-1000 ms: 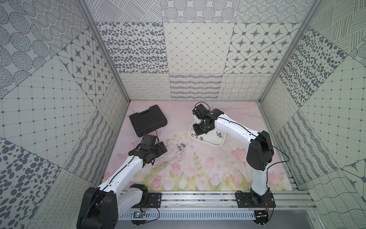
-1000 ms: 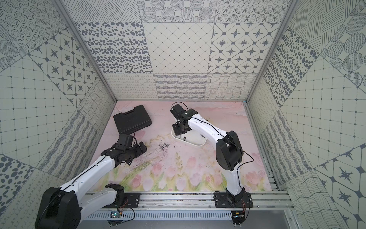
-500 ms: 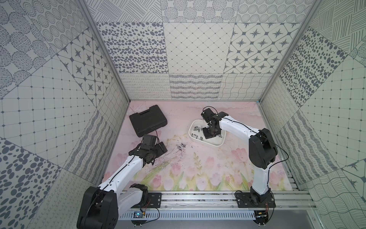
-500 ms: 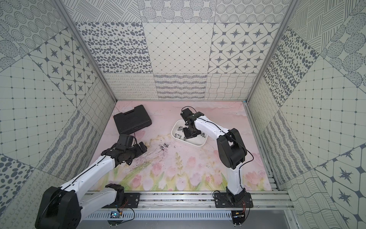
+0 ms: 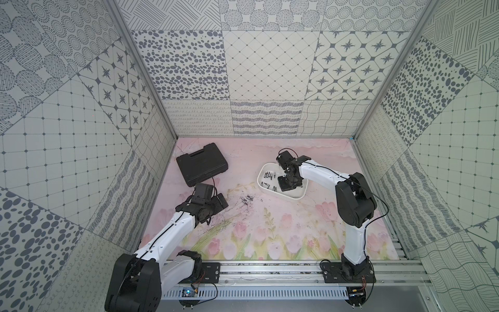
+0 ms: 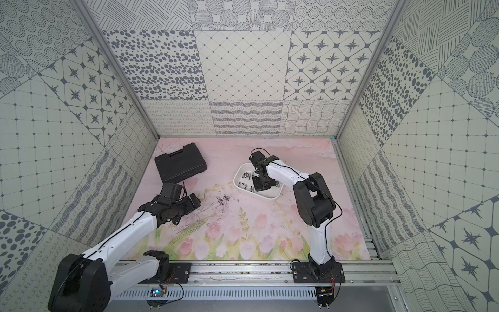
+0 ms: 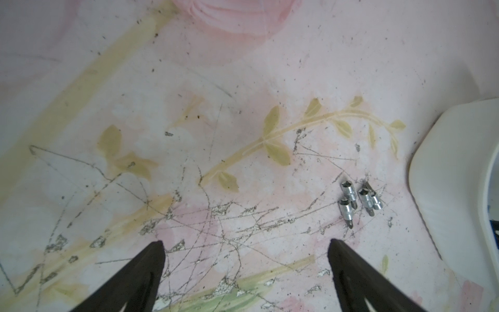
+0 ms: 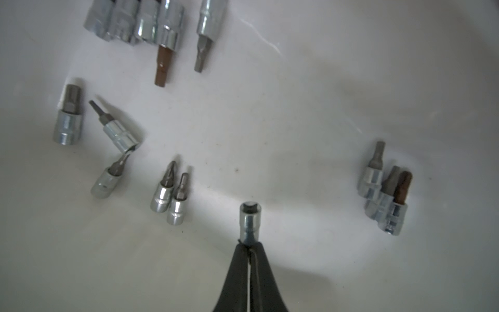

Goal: Put the bit on the desktop into the storage box
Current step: Place the screwdriver bit in the storage box.

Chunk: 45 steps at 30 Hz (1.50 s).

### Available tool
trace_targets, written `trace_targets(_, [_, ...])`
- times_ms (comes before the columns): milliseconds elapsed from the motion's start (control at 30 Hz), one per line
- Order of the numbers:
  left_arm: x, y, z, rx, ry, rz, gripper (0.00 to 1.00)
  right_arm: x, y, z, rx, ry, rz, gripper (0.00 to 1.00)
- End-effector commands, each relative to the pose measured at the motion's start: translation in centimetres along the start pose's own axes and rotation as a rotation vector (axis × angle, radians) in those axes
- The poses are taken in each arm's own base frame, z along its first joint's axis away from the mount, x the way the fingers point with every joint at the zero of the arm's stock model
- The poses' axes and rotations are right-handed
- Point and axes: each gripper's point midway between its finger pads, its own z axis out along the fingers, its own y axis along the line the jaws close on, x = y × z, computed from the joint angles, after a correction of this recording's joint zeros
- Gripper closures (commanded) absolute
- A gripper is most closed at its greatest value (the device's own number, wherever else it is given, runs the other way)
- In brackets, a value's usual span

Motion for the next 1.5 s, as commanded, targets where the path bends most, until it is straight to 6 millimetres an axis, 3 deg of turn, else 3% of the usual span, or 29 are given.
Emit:
trace_targets(0, [-0.7, -0.5, -0.1, 0.020, -0.022, -0.008, 0.01, -0.1, 0.1, 0.9, -0.005, -0.001, 0.001, 1.00])
trace_targets(300, [-0.7, -0.6, 0.0, 0.021, -0.020, -0.010, 0.01, 0.1, -0.3, 1.0, 0.003, 0.000, 0.010, 1.00])
trace_targets(733, [-0.7, -0.9, -0.2, 0.034, -0.009, -0.012, 0.01, -0.8, -0.6, -1.3, 0.014, -0.063, 0.016, 0.82])
trace_targets(1067, [-0.8, -1.5, -0.9, 0.045, 0.007, 0.014, 0.02, -1.9, -1.3, -5.8, 0.020, -0.168, 0.015, 0.69])
trace_targets(1200, [-0.4, -1.1, -0.9, 0.014, 0.034, 0.034, 0.05, -2.2, -2.4, -8.0, 0.066, -0.231, 0.010, 0.68])
trace_targets(1467, [0.3, -2.4, -0.4, 0.025, 0.075, 0.083, 0.08, -2.6, -4.3, -13.2, 0.112, -0.421, 0.058, 0.58])
